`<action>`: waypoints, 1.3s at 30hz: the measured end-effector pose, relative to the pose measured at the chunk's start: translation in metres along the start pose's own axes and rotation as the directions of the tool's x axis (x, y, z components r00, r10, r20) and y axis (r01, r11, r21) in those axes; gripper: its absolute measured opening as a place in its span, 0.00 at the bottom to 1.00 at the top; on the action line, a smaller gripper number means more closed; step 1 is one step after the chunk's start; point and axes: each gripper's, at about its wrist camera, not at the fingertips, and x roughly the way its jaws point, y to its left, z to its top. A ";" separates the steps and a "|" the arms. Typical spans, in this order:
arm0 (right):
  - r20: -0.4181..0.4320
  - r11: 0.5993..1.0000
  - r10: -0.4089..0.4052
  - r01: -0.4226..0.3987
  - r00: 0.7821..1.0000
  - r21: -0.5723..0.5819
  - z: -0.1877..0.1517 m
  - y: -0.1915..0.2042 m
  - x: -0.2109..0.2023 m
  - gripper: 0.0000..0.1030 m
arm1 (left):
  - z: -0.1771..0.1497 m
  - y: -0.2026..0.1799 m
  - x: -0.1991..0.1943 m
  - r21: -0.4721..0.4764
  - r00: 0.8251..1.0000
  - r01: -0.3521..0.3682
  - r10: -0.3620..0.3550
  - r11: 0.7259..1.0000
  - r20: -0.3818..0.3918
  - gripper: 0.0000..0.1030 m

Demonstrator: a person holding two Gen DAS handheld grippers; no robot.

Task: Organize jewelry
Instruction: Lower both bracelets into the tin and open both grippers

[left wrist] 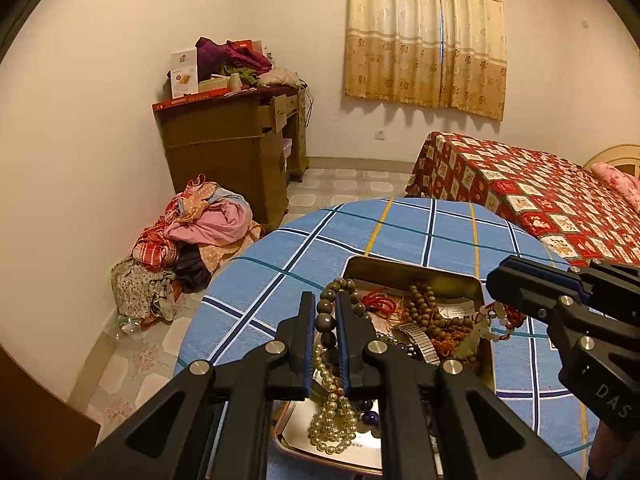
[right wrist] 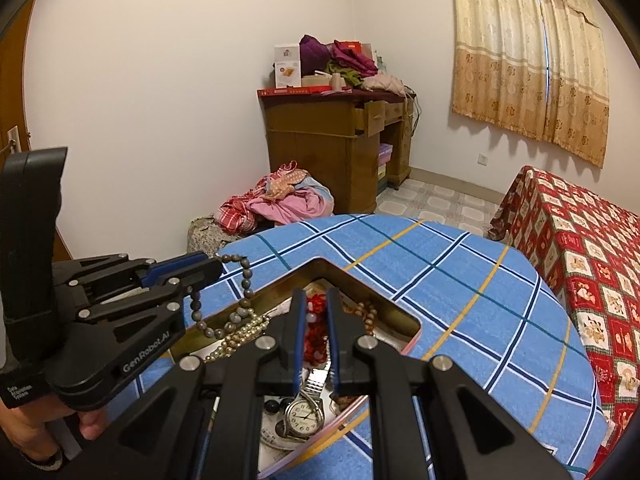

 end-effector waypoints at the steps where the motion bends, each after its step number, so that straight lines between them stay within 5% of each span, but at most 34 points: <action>1: -0.001 1.000 -0.001 0.001 1.000 0.000 0.000 0.000 0.002 0.12 | 0.000 0.000 0.001 -0.001 1.000 0.000 0.000 1.000 -0.002 0.09; 39: -0.065 0.999 -0.036 0.034 0.997 -0.039 -0.014 0.004 0.038 0.12 | -0.010 0.003 0.030 -0.001 0.997 -0.002 0.002 1.000 -0.083 0.09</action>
